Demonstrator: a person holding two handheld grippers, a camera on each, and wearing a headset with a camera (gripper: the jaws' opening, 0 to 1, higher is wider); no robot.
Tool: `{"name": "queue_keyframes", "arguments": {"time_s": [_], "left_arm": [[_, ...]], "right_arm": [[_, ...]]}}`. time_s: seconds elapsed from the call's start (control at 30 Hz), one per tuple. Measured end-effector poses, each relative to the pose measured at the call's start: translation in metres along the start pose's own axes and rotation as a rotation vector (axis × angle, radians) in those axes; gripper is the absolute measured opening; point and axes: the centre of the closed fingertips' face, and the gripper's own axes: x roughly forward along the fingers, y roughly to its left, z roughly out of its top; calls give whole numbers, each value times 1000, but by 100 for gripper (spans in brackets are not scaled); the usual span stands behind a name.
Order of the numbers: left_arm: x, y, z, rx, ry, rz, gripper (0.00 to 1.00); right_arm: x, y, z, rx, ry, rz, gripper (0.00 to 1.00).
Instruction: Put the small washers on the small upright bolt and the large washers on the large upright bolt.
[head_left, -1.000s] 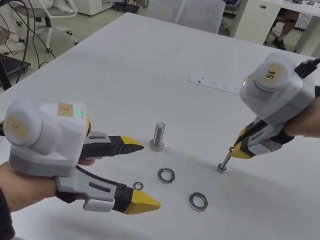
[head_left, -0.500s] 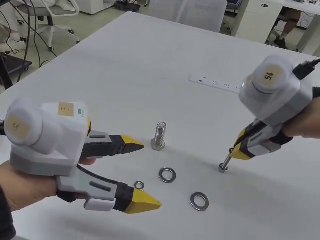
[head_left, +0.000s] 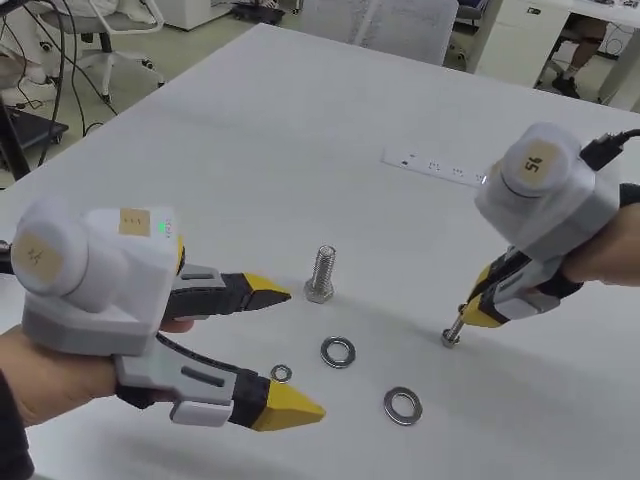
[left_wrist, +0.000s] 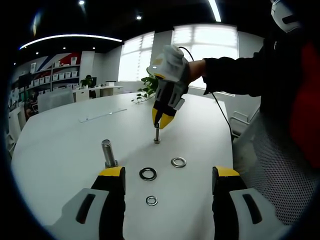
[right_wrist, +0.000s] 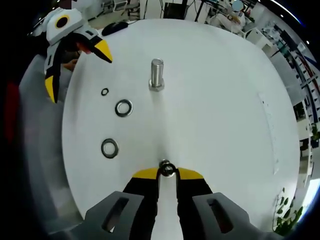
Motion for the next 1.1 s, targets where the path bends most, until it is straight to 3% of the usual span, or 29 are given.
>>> {"name": "queue_keyframes", "arguments": {"time_s": [0.63,1.1], "left_arm": [[0,0,-3,-4,8,3,70],[1,1,-5,-7,15,4,69]], "right_arm": [[25,5,-7,16,12,21,14],[32,5,-9,19,13,27,14]]}}
